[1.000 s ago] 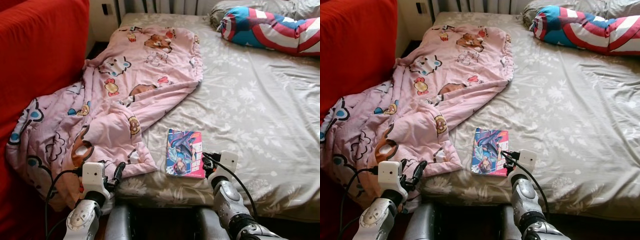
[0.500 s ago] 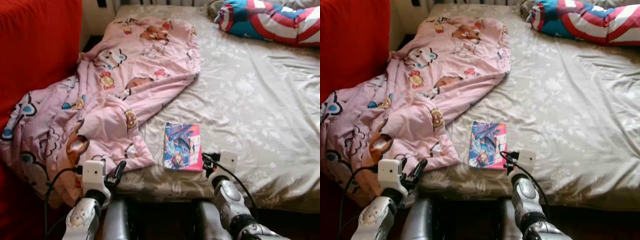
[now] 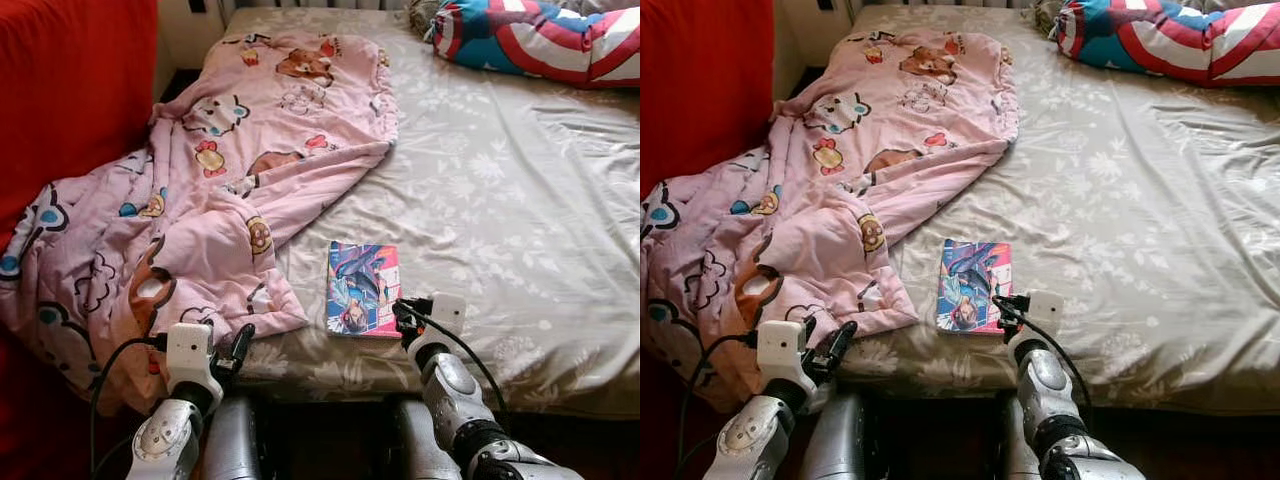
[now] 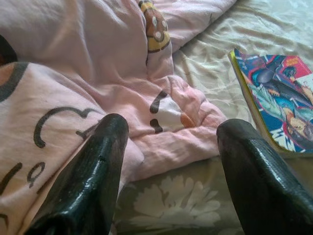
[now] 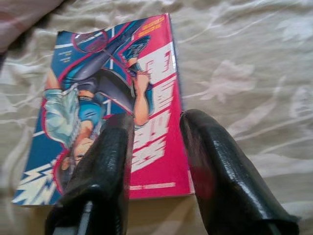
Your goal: Clean up the room
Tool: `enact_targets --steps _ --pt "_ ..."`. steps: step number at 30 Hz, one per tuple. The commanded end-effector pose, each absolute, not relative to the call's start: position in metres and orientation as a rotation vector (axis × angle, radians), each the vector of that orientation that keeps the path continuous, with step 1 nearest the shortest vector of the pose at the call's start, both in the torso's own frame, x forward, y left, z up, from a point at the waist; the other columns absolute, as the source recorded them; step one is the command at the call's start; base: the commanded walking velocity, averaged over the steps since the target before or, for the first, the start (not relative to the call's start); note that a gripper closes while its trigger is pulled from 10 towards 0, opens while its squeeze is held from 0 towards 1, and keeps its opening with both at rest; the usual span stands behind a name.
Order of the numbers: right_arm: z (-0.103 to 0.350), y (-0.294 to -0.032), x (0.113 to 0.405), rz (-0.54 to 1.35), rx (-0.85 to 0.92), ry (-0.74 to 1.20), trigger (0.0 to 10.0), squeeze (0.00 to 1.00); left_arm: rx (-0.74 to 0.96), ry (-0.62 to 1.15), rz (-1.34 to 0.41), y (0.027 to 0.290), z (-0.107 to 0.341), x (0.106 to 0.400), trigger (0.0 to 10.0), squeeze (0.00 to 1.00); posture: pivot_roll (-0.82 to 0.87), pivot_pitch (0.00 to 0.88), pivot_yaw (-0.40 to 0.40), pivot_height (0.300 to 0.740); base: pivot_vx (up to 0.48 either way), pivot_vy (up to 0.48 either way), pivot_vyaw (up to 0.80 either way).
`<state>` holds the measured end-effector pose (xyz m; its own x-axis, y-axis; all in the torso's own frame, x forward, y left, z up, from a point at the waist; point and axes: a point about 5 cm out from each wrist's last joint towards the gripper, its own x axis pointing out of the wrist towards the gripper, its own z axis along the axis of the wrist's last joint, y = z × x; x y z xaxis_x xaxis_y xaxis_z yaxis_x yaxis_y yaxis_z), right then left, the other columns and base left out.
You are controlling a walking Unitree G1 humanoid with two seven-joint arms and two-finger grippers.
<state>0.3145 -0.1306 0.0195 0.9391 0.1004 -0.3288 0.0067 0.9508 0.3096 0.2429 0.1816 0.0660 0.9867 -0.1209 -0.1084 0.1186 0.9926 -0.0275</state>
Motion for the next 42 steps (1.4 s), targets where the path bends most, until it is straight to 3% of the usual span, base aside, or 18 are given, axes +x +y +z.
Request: enact_targets --steps 1,5,6,7,24,42 --pt "0.013 -0.129 0.309 0.045 0.361 0.383 10.0 1.0 -0.015 0.138 -0.117 0.184 0.062 0.237 10.0 0.0 0.01 0.215 0.018 0.579 0.0 0.0 0.0" --pt "0.011 -0.131 0.309 0.004 0.437 0.394 10.0 1.0 -0.009 0.144 -0.114 0.186 0.063 0.232 10.0 0.0 0.02 0.23 0.02 0.579 0.0 0.0 0.0" --pt "0.01 -0.132 0.309 -0.007 0.445 0.399 10.0 0.32 -0.002 0.146 -0.114 0.187 0.063 0.231 10.0 0.0 0.03 0.24 0.021 0.579 0.0 0.0 0.0" --pt "0.01 -0.132 0.309 -0.01 0.439 0.402 10.0 0.0 0.004 0.146 -0.108 0.189 0.064 0.231 10.0 0.0 0.03 0.251 0.021 0.579 0.0 0.0 0.0" --pt "0.02 -0.13 0.317 0.018 0.474 0.368 10.0 0.0 0.031 0.133 -0.098 0.194 0.08 0.223 10.0 0.0 0.07 0.318 0.038 0.579 0.0 0.0 0.0" --pt "0.01 -0.128 0.309 0.001 0.567 0.397 10.0 0.0 0.048 0.169 -0.086 0.201 0.083 0.212 10.0 0.0 0.09 0.348 0.055 0.579 0.0 0.0 0.0"
